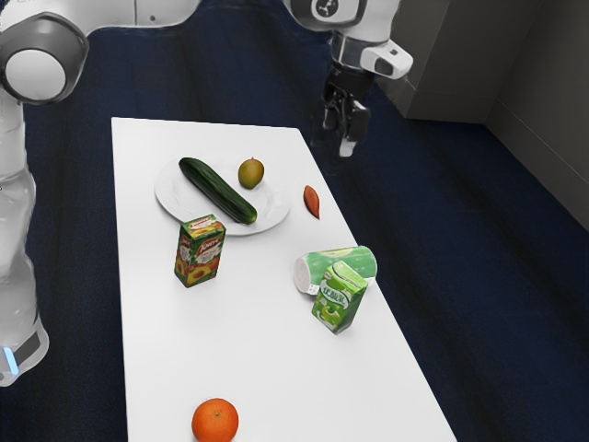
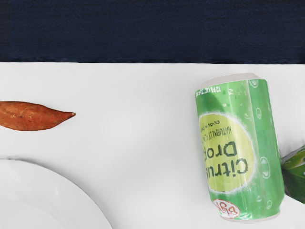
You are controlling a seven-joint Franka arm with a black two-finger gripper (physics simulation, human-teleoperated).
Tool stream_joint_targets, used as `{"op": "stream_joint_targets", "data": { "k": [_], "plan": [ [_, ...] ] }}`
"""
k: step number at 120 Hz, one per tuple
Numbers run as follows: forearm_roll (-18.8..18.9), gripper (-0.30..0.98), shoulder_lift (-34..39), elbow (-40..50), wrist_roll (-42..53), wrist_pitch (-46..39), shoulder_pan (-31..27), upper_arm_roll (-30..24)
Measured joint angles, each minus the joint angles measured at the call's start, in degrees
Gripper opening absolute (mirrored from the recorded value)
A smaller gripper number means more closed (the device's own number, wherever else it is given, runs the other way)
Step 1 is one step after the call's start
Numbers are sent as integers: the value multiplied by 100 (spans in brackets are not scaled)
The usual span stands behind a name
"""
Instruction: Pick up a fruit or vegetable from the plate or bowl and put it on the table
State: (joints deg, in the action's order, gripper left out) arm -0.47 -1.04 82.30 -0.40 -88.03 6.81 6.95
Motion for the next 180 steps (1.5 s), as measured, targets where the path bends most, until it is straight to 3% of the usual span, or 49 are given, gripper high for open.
{"op": "stream_joint_targets", "data": {
  "k": [6, 14, 42, 50, 58, 68, 79, 88, 98, 112, 138, 180],
  "plan": [
    [-48, 68, -66, -554, -57, 182, 394, 478],
    [-89, 67, -101, -811, -124, 366, 299, 700],
    [-153, 67, -79, -932, -339, 700, -1772, 802],
    [358, 67, 189, -2018, -434, 813, -2464, 437],
    [669, 67, 220, -2017, -512, 1039, -2879, 348],
    [767, 67, 21, -1962, -573, 1192, -3087, 357],
    [744, 67, -184, -1842, -423, 1191, -2924, 525],
    [622, 67, -111, -1242, -216, 1175, -2267, 626],
    [506, 67, 812, 800, 0, 540, -1294, 754],
    [431, 67, 1554, 2445, 257, -401, -1447, 927],
    [303, 67, 574, 2224, 673, -1255, -1466, 1167],
    [80, 66, -91, 2575, 911, -2287, -1526, 1129]
  ]
}}
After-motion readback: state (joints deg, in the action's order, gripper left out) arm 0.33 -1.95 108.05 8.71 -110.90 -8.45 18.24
